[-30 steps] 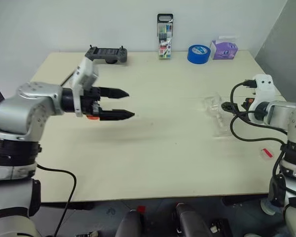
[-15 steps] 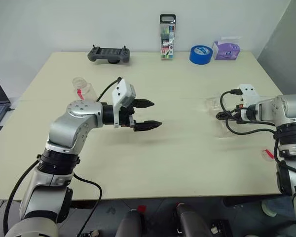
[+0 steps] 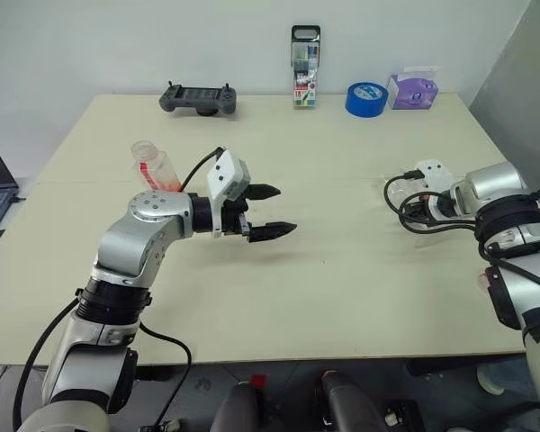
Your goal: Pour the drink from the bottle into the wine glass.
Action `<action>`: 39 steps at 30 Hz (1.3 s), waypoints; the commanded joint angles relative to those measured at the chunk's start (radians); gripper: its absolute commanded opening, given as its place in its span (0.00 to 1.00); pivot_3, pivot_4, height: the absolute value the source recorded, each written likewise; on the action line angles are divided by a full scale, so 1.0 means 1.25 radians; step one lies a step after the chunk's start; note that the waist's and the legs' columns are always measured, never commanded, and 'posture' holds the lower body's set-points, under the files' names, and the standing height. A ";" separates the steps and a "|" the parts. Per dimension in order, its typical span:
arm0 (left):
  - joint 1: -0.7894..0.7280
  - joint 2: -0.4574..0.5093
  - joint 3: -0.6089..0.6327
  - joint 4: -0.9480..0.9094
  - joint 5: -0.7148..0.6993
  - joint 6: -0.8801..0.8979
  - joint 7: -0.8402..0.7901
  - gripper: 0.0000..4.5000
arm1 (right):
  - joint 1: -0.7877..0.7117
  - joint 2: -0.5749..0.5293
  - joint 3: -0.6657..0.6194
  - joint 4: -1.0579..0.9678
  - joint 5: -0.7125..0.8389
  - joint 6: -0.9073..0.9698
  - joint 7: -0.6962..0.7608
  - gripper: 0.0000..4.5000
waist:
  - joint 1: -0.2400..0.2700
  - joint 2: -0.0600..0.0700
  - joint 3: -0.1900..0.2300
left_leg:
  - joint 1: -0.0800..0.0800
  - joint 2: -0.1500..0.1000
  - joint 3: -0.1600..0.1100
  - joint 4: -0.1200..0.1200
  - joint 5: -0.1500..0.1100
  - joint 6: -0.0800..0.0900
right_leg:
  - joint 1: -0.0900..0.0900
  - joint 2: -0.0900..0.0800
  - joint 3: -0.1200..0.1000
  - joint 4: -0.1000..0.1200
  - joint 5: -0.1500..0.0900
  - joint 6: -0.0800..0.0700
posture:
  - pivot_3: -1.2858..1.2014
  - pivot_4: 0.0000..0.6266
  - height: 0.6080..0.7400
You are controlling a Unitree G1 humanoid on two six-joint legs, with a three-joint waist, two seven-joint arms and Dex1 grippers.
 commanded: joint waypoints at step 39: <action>0.245 0.236 0.356 -0.087 -0.151 0.165 0.095 1.00 | 0.105 0.776 -0.182 0.131 -0.024 -1.134 -0.538 0.05 | -0.006 0.001 0.001 | 0.002 0.001 -0.007 -0.002 0.001 -0.003 | 0.000 -0.002 -0.002 0.001 0.001 -0.001 | 0.52 0.24 1.00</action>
